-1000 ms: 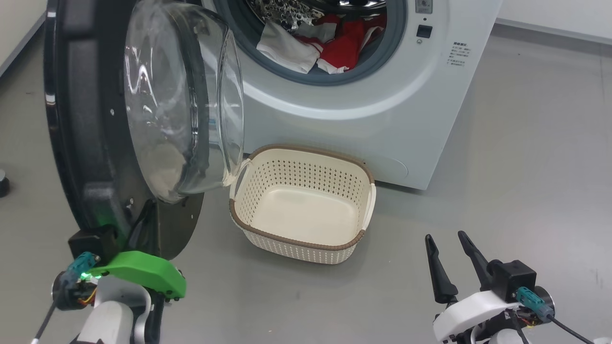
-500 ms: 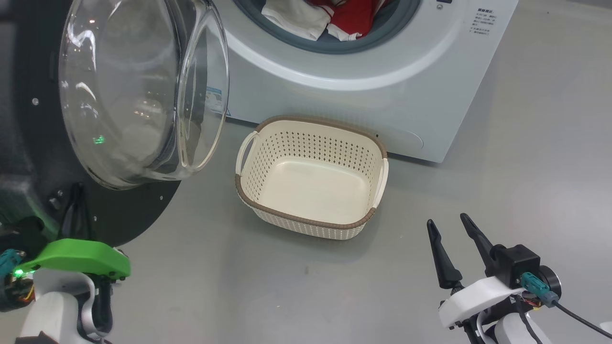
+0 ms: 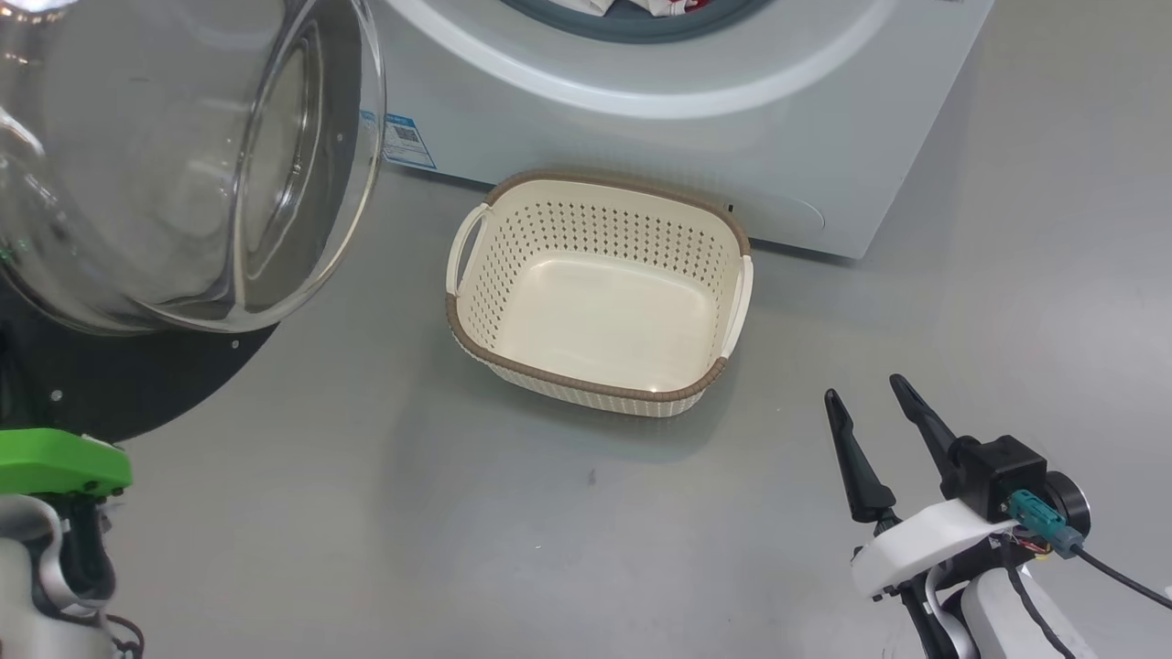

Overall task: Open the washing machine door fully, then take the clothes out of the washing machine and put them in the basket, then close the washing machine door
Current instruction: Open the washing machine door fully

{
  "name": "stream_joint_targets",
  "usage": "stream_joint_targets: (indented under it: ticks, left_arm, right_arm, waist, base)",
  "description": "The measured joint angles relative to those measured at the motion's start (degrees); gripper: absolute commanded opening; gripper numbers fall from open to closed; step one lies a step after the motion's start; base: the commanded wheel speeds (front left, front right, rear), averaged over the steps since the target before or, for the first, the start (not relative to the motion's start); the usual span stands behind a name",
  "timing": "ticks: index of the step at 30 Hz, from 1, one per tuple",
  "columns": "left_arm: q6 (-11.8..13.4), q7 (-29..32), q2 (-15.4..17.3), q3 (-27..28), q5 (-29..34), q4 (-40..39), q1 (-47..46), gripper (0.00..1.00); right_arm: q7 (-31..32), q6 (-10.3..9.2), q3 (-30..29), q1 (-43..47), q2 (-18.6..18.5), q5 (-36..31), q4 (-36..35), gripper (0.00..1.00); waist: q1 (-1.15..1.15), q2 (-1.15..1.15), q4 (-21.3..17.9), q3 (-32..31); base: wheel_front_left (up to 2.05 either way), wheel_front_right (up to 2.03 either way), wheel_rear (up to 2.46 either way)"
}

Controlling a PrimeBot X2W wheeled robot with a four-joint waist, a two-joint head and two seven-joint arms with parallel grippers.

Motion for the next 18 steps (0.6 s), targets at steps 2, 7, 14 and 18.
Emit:
stream_joint_targets:
  ticks: [2,7,14,18]
  left_arm:
    - [0.01,-0.26,0.51,1.44,-0.57,0.58,-0.74,0.00]
    - [0.11,-0.65,2.38,3.47,-1.16,1.82,-2.30,0.00]
    - [-0.07,-0.73,5.60,6.17,-3.25,4.83,-5.37,0.00]
    - [-0.38,-0.75,6.86,7.30,-3.85,7.05,-7.22,0.00]
  right_arm:
    - [0.30,0.00,-0.03,-0.21,-0.14,-0.10,-0.32,1.00]
    - [0.80,-0.02,-0.29,-1.30,-0.41,-0.53,-1.14,1.00]
    - [1.35,-0.29,-1.03,-2.14,-1.62,-0.93,-2.31,1.00]
    - [1.58,-0.35,-1.43,-2.33,-2.18,-1.02,-2.96,1.00]
  waist:
    - [0.00,0.00,-0.09,0.76]
    - [0.00,0.00,-0.33,2.79]
    - [0.00,0.00,-0.61,5.86]
    - [0.00,0.00,-0.74,8.02]
  base:
    - [0.00,0.00,0.00]
    - [0.00,0.00,0.00]
    - [0.00,0.00,0.00]
    - [0.00,0.00,0.00]
